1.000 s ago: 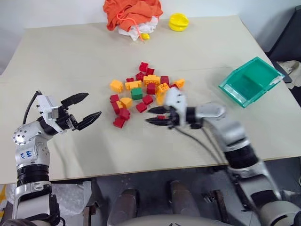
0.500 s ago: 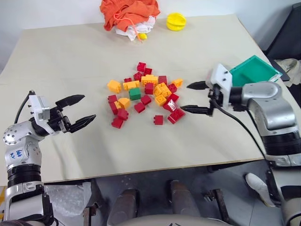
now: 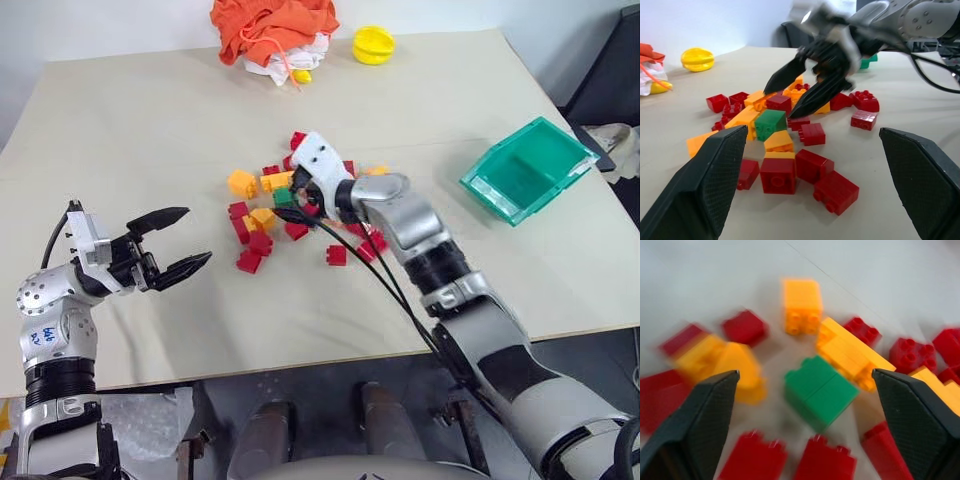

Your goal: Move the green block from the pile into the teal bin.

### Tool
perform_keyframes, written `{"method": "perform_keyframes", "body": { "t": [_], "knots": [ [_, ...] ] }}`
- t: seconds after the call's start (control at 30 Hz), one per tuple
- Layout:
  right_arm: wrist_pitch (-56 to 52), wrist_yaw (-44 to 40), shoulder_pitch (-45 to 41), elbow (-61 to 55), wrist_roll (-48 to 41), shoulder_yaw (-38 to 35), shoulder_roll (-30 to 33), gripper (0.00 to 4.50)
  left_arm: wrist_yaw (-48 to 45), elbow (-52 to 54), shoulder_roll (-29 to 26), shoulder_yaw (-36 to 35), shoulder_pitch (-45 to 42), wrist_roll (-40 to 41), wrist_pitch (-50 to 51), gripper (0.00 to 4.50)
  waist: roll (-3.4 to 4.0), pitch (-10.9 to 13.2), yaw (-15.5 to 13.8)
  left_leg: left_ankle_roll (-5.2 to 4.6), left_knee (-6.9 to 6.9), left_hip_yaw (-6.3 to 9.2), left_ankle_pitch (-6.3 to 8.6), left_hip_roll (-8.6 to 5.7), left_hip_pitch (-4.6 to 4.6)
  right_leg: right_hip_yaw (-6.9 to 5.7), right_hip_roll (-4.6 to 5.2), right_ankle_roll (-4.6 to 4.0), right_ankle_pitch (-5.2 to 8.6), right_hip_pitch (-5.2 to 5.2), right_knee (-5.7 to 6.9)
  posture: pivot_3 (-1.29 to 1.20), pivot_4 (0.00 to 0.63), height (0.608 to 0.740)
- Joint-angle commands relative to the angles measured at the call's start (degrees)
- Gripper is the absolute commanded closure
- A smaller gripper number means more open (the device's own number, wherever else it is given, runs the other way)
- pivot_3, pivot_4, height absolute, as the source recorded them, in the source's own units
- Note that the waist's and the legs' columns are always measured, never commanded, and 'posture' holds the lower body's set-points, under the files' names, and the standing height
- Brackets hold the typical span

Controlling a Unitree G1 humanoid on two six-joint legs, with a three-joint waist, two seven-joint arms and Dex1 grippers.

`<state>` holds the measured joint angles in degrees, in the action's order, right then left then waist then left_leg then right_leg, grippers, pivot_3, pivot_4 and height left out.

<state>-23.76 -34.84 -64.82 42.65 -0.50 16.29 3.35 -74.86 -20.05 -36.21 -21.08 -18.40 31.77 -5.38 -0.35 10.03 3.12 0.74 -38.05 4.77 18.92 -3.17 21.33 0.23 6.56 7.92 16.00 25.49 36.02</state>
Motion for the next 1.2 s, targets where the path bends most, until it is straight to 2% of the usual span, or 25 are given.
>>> {"method": "perform_keyframes", "body": {
  "t": [0.03, 0.13, 0.33, 0.43, 0.6, 0.7, 0.83, 0.93, 1.03, 1.07, 1.2],
  "knots": [
    [4.5, 2.5, -3.2, 7.8, 1.6, -1.3, -2.0, 0.06, 0.6, 2.7, 0.0, -0.6, 0.5, 1.2, -0.3, 0.0, -0.01, 0.0, 0.2, -0.01, -0.01, 0.01, 0.01, 0.0, 0.0, -0.01, 0.0, 0.0, 0.0, 0.0, 0.0, 0.0, 0.15, 0.74],
    [7.0, 2.3, -5.0, 14.1, 3.5, -0.2, -4.4, 0.06, 0.7, 3.5, 0.1, -0.8, 1.2, 1.4, -0.5, 0.0, -0.01, 0.0, 0.7, -0.02, 0.02, 0.02, 0.01, -0.01, 0.0, -0.02, -0.01, 0.0, 0.0, 0.0, -0.01, 0.0, 0.15, 0.74],
    [7.9, -0.2, -6.5, 18.3, 4.5, -1.1, -5.9, 0.06, 1.1, 4.0, 0.0, -1.1, 1.6, 1.5, -0.6, 0.0, 0.0, 0.0, 2.1, 0.01, 0.04, 0.01, 0.01, 0.09, -0.05, 0.0, -0.06, 0.0, 0.0, 0.0, 0.02, 0.0, 0.15, 0.74],
    [6.6, -6.5, -5.7, 17.0, 3.5, -1.0, -6.6, 0.06, 1.5, 4.0, 0.2, -1.1, 1.6, 1.4, -0.7, 0.0, -0.01, 0.0, 2.0, 0.01, 0.02, 0.01, 0.01, 0.09, -0.06, 0.0, -0.06, -0.01, 0.0, -0.02, 0.04, 0.0, 0.15, 0.74],
    [7.5, -3.4, -6.4, 19.5, 3.2, -3.6, -8.0, 0.06, 2.2, 4.0, 0.4, -0.8, 1.4, 1.2, -0.9, 0.0, -0.01, 0.0, 1.9, 0.01, 0.01, 0.02, 0.01, 0.08, -0.06, 0.01, -0.05, 0.0, 0.0, -0.02, 0.06, 0.0, 0.15, 0.74],
    [7.8, -1.6, -6.8, 21.0, 2.8, -5.4, -8.1, 0.95, 2.5, 3.9, 0.5, -0.7, 1.2, 1.1, -0.9, 0.0, 0.0, 0.0, 1.7, 0.01, 0.0, 0.03, 0.01, 0.05, -0.05, 0.02, -0.02, 0.0, 0.0, -0.02, 0.07, 0.0, 0.15, 0.74],
    [7.3, -3.6, -6.2, 17.5, 1.7, -7.0, -7.0, 2.24, 3.0, 4.1, 0.5, -0.4, 1.0, 1.1, -0.7, 0.0, 0.0, 0.0, 1.8, 0.01, 0.0, 0.04, 0.01, 0.03, -0.04, 0.01, -0.01, 0.0, 0.0, -0.02, 0.06, 0.0, 0.15, 0.74],
    [5.5, -7.3, -4.2, 9.9, -0.6, -8.3, -4.9, 3.29, 3.8, 5.6, 1.1, 0.5, 0.9, 0.9, -0.1, 0.0, 0.0, 0.0, 1.7, 0.01, 0.0, 0.05, 0.01, 0.04, -0.03, 0.01, -0.02, 0.0, 0.0, -0.01, 0.05, 0.0, 0.15, 0.74],
    [1.3, -12.0, 0.8, -3.3, -3.1, -8.3, -1.6, 4.33, 5.1, 7.6, 2.2, 1.7, 0.7, 0.8, 0.7, 0.0, 0.0, 0.0, 1.7, 0.0, 0.0, 0.05, 0.02, 0.04, -0.01, 0.0, -0.01, 0.0, 0.0, -0.01, 0.05, 0.0, 0.15, 0.74],
    [-0.4, -13.2, 2.7, -8.0, -3.8, -8.2, -0.2, 4.48, 5.6, 8.1, 2.6, 2.0, 0.7, 0.8, 0.8, 0.0, 0.0, 0.0, 1.6, 0.0, -0.01, 0.06, 0.01, 0.04, -0.01, 0.0, -0.01, 0.0, 0.0, -0.01, 0.05, 0.0, 0.15, 0.74],
    [-4.1, -13.8, 7.5, -18.2, -4.0, -7.1, 3.3, 4.48, 7.0, 8.6, 3.8, 2.4, 0.6, 0.6, 0.8, 0.0, -0.01, 0.0, 1.3, -0.02, -0.02, 0.06, 0.03, 0.01, 0.01, 0.0, 0.0, 0.01, -0.01, -0.01, 0.04, 0.0, 0.15, 0.74]
  ]
}}
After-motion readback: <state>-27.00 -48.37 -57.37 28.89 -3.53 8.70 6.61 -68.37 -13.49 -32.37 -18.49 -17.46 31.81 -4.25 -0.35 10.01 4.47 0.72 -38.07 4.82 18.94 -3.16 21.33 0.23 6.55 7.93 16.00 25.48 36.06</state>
